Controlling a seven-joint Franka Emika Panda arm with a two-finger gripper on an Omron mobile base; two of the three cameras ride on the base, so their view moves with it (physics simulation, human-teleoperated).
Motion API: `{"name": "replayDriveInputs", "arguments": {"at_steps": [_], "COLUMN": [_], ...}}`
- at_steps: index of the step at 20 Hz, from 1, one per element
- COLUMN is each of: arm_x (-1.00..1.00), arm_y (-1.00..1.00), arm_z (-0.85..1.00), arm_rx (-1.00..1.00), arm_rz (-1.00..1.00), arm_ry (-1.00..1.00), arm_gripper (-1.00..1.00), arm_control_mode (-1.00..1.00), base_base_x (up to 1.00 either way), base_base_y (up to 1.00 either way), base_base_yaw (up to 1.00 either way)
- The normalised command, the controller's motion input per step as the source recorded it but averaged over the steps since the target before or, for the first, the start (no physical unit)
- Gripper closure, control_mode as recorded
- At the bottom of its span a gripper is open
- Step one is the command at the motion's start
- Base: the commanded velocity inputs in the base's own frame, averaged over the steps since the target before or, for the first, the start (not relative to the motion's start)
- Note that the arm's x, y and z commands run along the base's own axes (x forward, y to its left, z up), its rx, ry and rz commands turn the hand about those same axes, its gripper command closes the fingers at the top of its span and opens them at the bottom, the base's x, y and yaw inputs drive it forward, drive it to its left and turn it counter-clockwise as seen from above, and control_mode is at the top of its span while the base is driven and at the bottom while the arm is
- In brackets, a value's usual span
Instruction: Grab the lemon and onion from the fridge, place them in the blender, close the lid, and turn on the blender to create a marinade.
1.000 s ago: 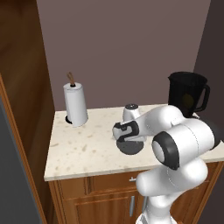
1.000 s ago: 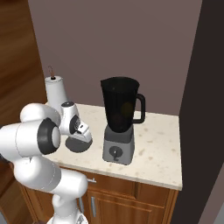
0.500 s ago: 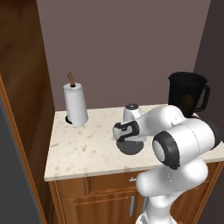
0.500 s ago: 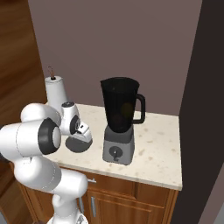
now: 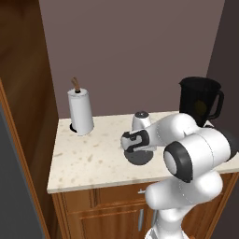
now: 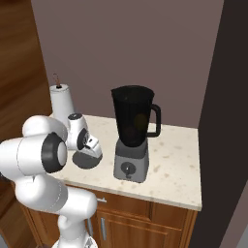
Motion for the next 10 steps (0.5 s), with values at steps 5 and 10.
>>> {"name": "replayDriveInputs", "arguments": {"at_steps": [5,10], "arm_x": [-0.18,-0.22], "arm_y": [-0.05,-0.06], "arm_z": [-0.05,0.32], "arm_rx": [0.00,0.00], "arm_rz": [0.00,0.00], "arm_ry": [0.00,-0.04], "arm_gripper": [1.00,1.00], "arm_control_mode": [-1.00,-1.00], "base_base_x": [0.00,0.00], "base_base_y": [0.00,0.00], "base_base_yaw": [0.00,0.00]}}
